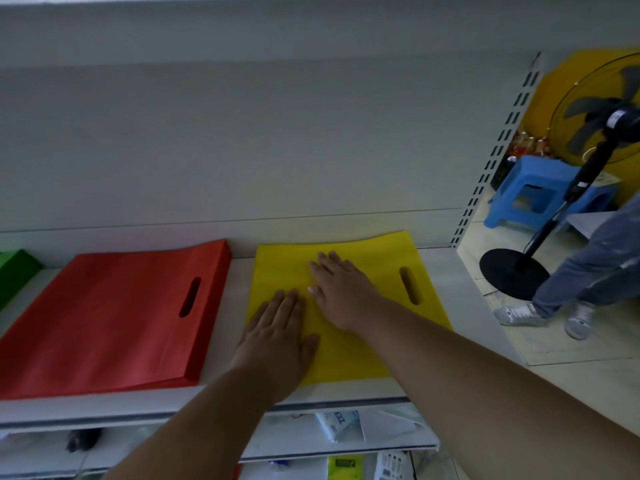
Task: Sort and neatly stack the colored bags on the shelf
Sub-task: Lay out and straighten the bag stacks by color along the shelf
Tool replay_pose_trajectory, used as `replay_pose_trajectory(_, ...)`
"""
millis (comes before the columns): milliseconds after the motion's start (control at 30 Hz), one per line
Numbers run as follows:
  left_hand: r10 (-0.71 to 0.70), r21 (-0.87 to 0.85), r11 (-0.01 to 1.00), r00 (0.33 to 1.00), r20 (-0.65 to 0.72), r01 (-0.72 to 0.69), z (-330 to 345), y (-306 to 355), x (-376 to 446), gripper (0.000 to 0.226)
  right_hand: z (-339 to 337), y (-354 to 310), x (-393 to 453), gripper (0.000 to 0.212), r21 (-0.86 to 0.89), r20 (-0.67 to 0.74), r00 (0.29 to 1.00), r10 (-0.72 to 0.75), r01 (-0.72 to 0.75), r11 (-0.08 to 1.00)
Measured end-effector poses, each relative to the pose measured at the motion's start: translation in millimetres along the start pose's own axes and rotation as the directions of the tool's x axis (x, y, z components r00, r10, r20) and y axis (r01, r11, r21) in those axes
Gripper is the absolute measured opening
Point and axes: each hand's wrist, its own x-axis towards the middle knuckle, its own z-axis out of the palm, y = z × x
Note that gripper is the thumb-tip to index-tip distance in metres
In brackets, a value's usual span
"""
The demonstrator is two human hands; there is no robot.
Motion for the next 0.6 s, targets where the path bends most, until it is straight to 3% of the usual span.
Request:
replay_pose_trajectory(167,-0.015,-0.036,0.999,1.000,0.013,0.015,-9.1,-6.6,8.5,0.086,10.6,4.0,8.5,0.060,-0.039,0.013,1.000,-0.024,0.024,0.999)
replay_pose_trajectory(267,-0.107,-0.022,0.994,0.993,-0.041,0.106,-22.4,-9.9,40.6,0.055,9.2,3.5,11.0,0.057,-0.018,0.025,0.999,-0.026,0.026,1.000)
replay_pose_trajectory(467,-0.173,-0.007,0.985,0.985,-0.017,0.173,-3.1,-8.8,50.9,0.063,0.7,2.0,27.1,0.034,-0.111,-0.171,0.983,-0.069,0.051,0.993)
replay_pose_trajectory(600,-0.172,0.049,0.983,0.984,-0.043,0.174,-1.0,-8.7,51.5,0.081,11.5,1.2,45.4,0.048,-0.021,-0.102,0.983,-0.154,0.153,0.988)
